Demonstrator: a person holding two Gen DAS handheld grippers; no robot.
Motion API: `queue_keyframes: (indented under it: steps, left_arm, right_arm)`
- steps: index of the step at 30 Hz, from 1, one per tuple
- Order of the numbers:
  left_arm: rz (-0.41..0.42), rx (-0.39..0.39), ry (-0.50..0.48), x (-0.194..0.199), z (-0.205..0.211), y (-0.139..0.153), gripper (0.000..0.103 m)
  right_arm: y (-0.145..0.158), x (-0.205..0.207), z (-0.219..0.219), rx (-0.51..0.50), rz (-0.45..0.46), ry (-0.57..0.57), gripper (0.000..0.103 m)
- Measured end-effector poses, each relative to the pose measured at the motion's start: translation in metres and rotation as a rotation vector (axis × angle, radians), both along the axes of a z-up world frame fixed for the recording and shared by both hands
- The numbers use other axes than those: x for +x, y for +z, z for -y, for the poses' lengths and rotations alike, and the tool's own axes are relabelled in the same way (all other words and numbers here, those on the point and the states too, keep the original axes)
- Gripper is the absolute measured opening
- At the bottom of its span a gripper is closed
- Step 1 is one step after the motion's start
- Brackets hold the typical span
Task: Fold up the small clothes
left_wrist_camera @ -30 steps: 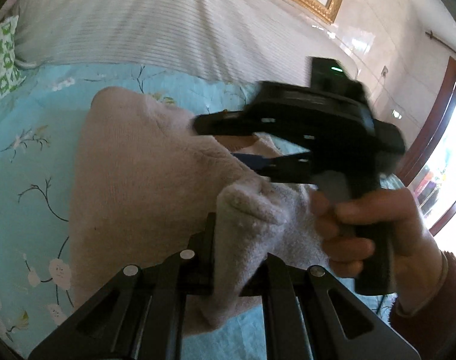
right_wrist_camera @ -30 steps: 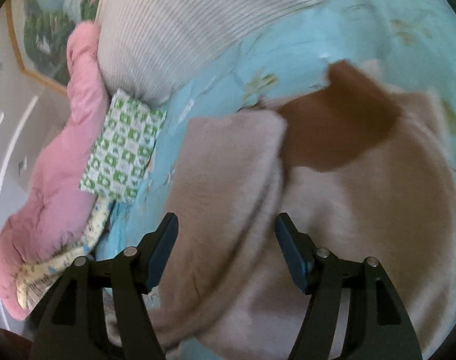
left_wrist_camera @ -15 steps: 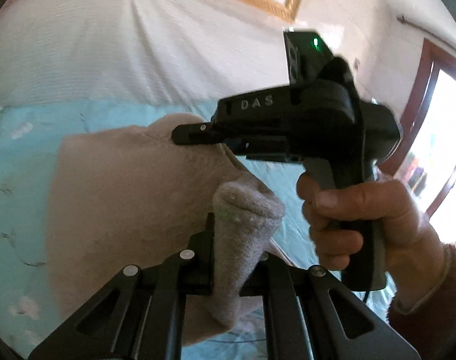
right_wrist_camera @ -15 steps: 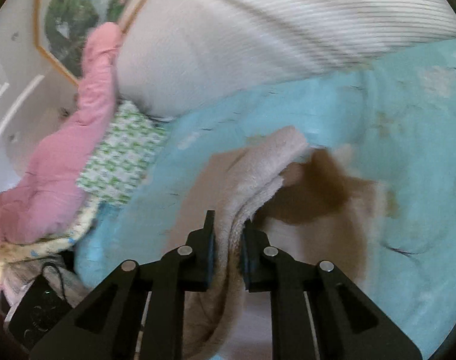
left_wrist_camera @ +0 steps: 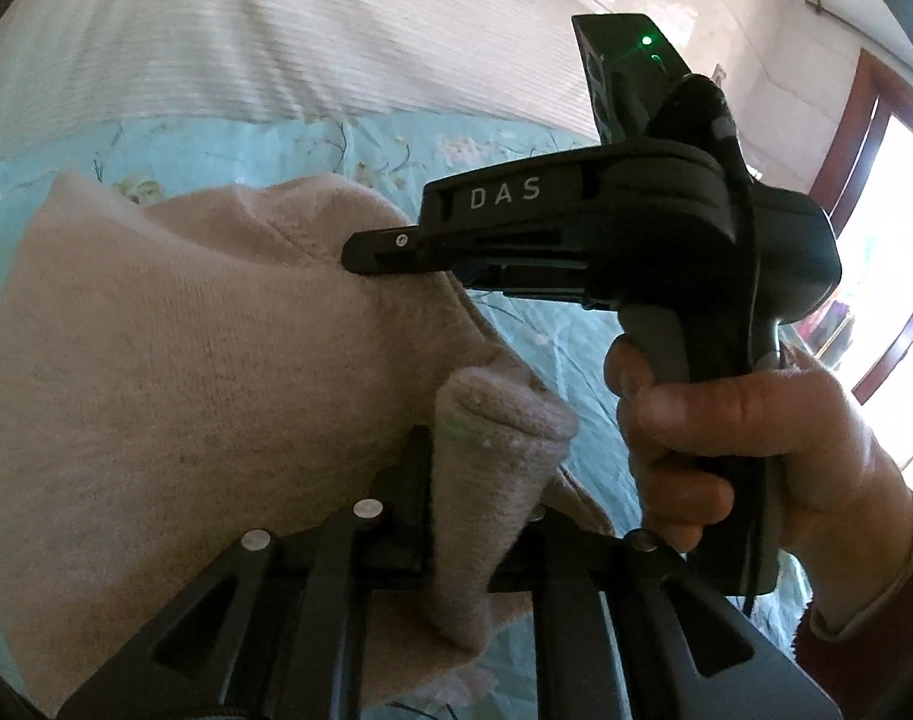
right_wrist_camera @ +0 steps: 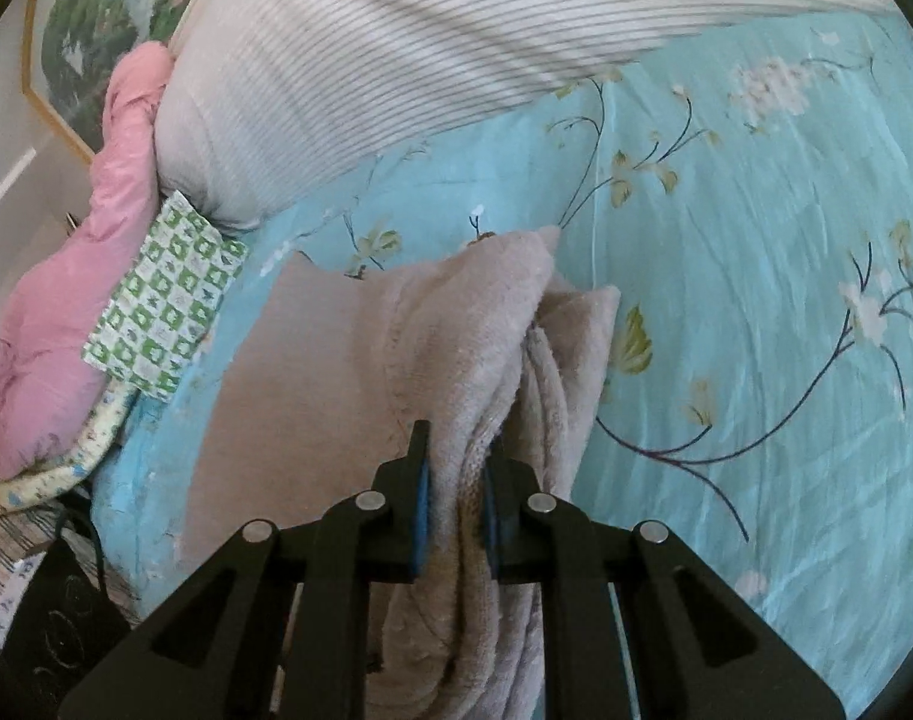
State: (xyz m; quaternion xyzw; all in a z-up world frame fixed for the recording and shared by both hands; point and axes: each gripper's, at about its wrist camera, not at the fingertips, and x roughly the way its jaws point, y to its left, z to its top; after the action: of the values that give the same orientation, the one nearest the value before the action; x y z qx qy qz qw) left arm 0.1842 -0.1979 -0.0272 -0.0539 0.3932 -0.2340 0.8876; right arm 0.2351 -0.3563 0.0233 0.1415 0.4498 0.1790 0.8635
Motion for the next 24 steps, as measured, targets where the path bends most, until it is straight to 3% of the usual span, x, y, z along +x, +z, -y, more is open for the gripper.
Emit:
queue_keyframes:
  steps: [3,8,10,15,17,19,24]
  left_arm:
    - [-0.038,-0.027,-0.027,-0.002,-0.003,-0.001,0.022]
    - [-0.082,-0.052,-0.058,-0.022,-0.017,0.006,0.052]
    - [-0.099,-0.076,-0.06,-0.032,-0.027,0.016,0.058]
    - [-0.061,-0.097,-0.008,-0.055,-0.072,0.044,0.075]
    - [-0.057,-0.105,0.053,-0.055,-0.099,0.053,0.083]
    - [-0.06,-0.113,0.111,-0.05,-0.125,0.057,0.084]
    - [-0.149,-0.172,0.19,-0.021,-0.167,0.047,0.084]
  right_arm:
    - [-0.005,-0.002,-0.001,-0.031,-0.005,0.002,0.016]
    - [-0.007,-0.01,0.008,-0.033,0.004,-0.029,0.019]
    - [-0.004,-0.013,0.008,-0.046,0.009,-0.04,0.022]
    - [0.007,-0.023,0.01,-0.081,0.002,-0.067,0.048]
    - [0.01,-0.028,0.014,-0.074,0.005,-0.081,0.07]
    - [0.013,-0.034,0.018,-0.045,0.016,-0.096,0.076]
    - [0.007,-0.04,0.022,0.032,-0.018,-0.104,0.076]
